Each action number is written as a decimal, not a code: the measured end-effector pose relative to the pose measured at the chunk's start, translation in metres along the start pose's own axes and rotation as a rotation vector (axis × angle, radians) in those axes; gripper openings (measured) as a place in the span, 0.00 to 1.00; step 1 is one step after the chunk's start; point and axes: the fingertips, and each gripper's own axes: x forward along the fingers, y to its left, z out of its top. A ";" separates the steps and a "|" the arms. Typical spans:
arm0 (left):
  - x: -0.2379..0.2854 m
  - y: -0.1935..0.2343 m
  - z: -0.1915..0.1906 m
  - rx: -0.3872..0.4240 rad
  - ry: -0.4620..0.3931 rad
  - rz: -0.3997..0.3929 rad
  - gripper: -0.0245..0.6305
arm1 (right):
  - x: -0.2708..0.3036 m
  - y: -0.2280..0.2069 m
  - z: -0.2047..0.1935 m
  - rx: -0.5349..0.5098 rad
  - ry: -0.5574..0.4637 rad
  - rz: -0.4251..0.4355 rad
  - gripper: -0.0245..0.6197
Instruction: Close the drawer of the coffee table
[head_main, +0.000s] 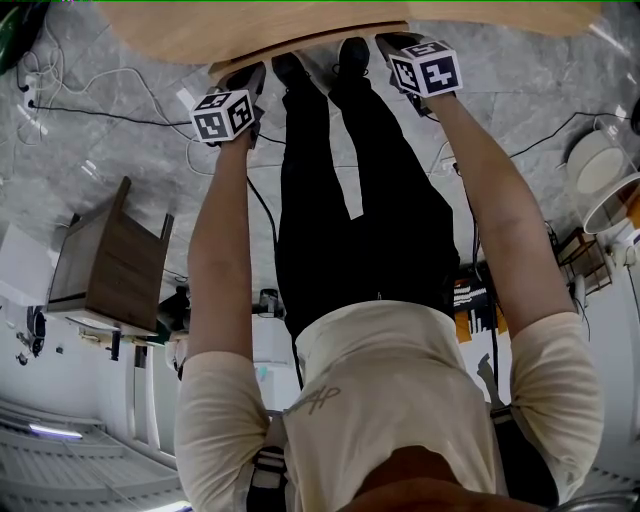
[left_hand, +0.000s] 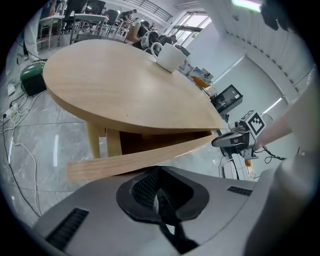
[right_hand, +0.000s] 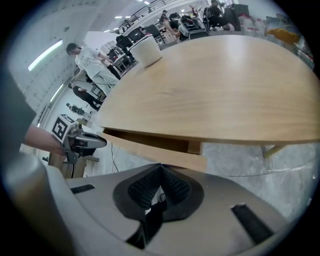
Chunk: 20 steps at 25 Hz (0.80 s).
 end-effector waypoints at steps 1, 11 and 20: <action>0.000 0.001 0.003 0.002 0.001 0.004 0.04 | 0.000 0.000 0.003 -0.002 0.000 0.003 0.03; 0.002 0.010 0.022 0.005 0.007 0.022 0.04 | 0.004 -0.003 0.021 -0.031 -0.004 0.018 0.03; 0.007 0.008 0.032 -0.001 0.003 0.014 0.04 | 0.002 -0.009 0.033 -0.058 -0.038 0.013 0.03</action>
